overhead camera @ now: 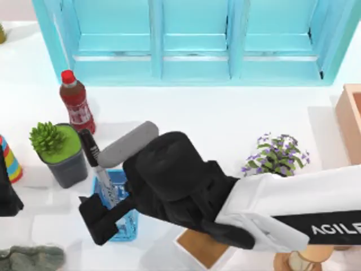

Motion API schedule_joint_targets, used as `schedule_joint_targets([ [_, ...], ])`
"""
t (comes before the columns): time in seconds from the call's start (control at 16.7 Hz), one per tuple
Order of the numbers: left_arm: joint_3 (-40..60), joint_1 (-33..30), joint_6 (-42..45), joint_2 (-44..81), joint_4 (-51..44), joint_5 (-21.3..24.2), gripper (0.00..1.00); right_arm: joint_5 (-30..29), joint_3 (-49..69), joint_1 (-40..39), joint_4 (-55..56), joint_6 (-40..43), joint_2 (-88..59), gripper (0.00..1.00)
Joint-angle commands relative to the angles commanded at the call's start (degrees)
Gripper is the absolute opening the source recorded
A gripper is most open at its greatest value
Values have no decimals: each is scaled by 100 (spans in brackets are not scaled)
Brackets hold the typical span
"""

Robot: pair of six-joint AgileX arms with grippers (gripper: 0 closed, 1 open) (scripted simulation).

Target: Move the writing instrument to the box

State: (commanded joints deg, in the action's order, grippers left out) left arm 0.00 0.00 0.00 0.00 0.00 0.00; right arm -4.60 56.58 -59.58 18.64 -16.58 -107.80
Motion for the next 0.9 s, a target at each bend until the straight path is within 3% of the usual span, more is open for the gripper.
schedule_joint_targets([
  [0.24, 0, 0, 0, 0, 0, 0, 100, 45, 659, 69, 261, 35, -932, 100],
  [0.54, 0, 0, 0, 0, 0, 0, 100, 51, 760, 78, 299, 40, -1050, 100],
  [0.9, 0, 0, 0, 0, 0, 0, 100, 51, 760, 78, 299, 40, -1050, 55],
])
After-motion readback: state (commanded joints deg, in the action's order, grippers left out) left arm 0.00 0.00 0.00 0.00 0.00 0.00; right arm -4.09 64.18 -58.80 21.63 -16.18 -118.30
